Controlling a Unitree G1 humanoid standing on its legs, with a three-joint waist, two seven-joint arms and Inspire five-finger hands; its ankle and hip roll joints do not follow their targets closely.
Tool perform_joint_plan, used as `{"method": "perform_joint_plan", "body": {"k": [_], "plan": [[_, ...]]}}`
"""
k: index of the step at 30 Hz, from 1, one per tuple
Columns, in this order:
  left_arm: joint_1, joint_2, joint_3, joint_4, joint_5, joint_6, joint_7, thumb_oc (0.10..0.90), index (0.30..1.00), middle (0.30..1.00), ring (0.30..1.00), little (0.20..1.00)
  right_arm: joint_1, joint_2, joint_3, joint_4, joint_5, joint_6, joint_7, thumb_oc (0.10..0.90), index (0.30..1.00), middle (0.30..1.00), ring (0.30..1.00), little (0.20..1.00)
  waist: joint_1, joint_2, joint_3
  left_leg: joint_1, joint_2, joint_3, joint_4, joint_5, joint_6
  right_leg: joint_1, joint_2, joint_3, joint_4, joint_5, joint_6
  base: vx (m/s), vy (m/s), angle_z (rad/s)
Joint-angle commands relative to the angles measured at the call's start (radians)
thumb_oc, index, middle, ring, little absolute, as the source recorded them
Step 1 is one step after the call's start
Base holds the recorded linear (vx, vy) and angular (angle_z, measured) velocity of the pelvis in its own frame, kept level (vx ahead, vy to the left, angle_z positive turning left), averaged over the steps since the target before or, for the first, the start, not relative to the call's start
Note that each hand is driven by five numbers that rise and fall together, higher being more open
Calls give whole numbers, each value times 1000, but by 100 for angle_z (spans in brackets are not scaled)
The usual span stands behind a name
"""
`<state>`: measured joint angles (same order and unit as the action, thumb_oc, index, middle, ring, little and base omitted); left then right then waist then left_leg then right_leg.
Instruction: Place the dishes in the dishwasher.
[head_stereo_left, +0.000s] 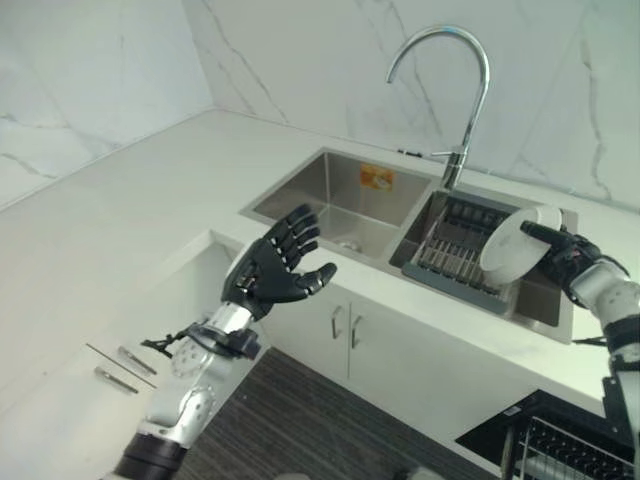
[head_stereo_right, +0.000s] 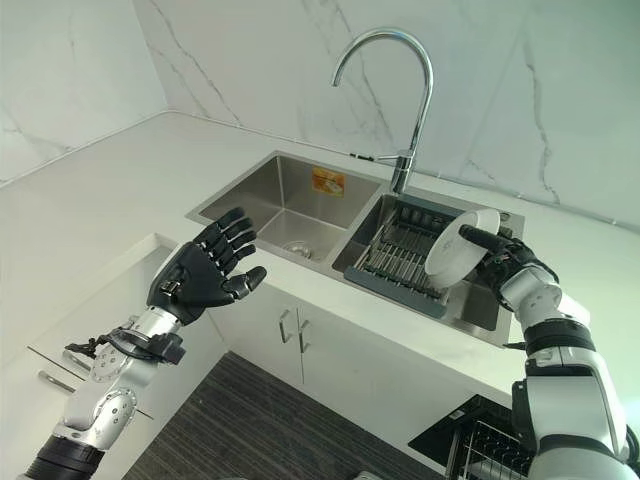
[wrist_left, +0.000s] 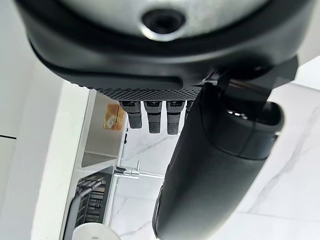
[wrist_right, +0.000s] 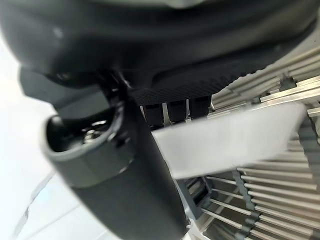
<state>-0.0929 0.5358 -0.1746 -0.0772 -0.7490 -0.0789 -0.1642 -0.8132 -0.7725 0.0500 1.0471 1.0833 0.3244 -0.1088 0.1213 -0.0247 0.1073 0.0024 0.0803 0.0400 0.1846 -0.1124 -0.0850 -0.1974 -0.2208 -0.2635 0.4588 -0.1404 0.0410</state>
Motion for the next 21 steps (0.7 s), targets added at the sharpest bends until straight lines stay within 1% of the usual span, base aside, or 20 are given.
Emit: {"method": "perform_joint_plan", "body": {"k": [1,5,7,8,9,10,12,13,14,15,16,17,18,19,20,21], "plan": [[-60,51,27,-101,-55,-76,-22,800,900,900,900,900,-188,-57,46,-4,46,-30,55,400,300,300,300,300,1,-40,-42,1,21,82,115,-147,28,105,-9,-8,-159,38,76,0,0,0],[-54,53,20,-102,-60,-74,-26,800,900,900,900,900,-206,-59,61,31,31,-9,77,400,300,300,300,300,6,-36,-42,-2,20,80,115,-142,28,110,-7,-6,-159,35,74,-9,12,0],[-52,56,19,-99,-63,-73,-32,800,900,900,900,900,-207,-60,63,42,18,-19,77,400,300,300,300,300,8,-34,-42,-2,18,80,115,-142,29,112,-7,-5,-159,34,75,-38,50,1],[-55,60,15,-99,-61,-70,-33,800,900,900,900,900,-209,-59,66,40,-25,-48,68,400,300,300,300,300,7,-32,-41,-3,16,79,115,-141,30,112,-8,-4,-159,34,75,-33,43,1],[-54,62,14,-100,-62,-72,-33,800,900,900,900,900,-210,-59,70,37,-39,-56,63,400,300,300,300,300,7,-31,-40,-3,15,79,115,-142,30,111,-8,-4,-159,35,75,-48,58,1],[-52,64,13,-102,-62,-76,-37,800,900,900,900,900,-214,-62,80,28,-73,-79,49,400,300,300,300,300,7,-31,-39,-3,13,80,115,-141,30,111,-8,-3,-159,36,75,-41,38,1],[-48,61,8,-107,-84,-54,-70,800,900,900,900,900,-222,-66,92,4,-86,-136,35,400,300,300,300,300,5,-31,-36,-4,13,84,115,-140,31,110,-9,-4,-159,37,76,-49,49,1],[-36,48,-2,-107,-207,24,-158,800,900,900,900,900,-232,-66,98,-38,-41,-176,30,400,300,300,300,300,1,-28,-34,-3,12,88,115,-140,32,108,-8,-5,-159,39,74,-45,58,-1],[-30,43,-6,-107,-239,43,-192,800,900,900,900,900,-235,-65,100,-53,-25,-189,32,400,300,300,300,300,-1,-25,-34,-3,11,89,115,-141,33,106,-8,-5,-159,39,73,-54,75,-3],[-17,29,-21,-107,-285,82,-256,800,900,900,900,900,-237,-59,98,-84,-11,-227,43,400,300,300,300,300,-4,-21,-33,-3,9,91,115,-143,34,105,-8,-5,-159,40,73,-35,54,-10],[-12,24,-26,-107,-300,93,-285,800,900,900,900,900,-236,-56,98,-100,-9,-245,44,400,300,300,300,300,-6,-20,-33,-3,8,92,115,-144,34,104,-8,-4,-159,41,73,-51,91,-11],[11,12,-54,-112,-362,117,-365,800,900,900,900,900,-237,-49,106,-164,24,-304,39,400,300,300,300,300,-15,-16,-34,0,6,100,115,-147,36,100,-9,0,-159,44,75,-45,90,-10],[23,6,-61,-111,-368,140,-412,800,900,900,900,900,-240,-50,105,-183,43,-342,37,400,300,300,300,300,-18,-13,-34,2,5,104,115,-149,38,99,-10,0,-159,44,76,-56,135,-16],[44,0,-72,-118,-387,194,-511,800,900,900,900,900,-248,-46,85,-228,47,-404,18,400,300,300,300,300,-24,-6,-34,7,0,108,115,-156,43,96,-10,6,-159,46,78,-20,141,-24],[63,-4,-102,-113,-384,222,-617,800,900,900,900,900,-254,-41,77,-264,59,-447,13,400,300,300,300,300,-31,2,-34,19,-4,107,115,-171,47,101,-5,14,-159,41,84,-35,124,-29],[66,-4,-111,-114,-387,220,-636,800,900,900,900,900,-255,-40,76,-279,61,-457,14,400,300,300,300,300,-35,2,-32,15,-9,107,115,-165,49,95,-7,17,-159,48,82,-32,97,-23]]}}
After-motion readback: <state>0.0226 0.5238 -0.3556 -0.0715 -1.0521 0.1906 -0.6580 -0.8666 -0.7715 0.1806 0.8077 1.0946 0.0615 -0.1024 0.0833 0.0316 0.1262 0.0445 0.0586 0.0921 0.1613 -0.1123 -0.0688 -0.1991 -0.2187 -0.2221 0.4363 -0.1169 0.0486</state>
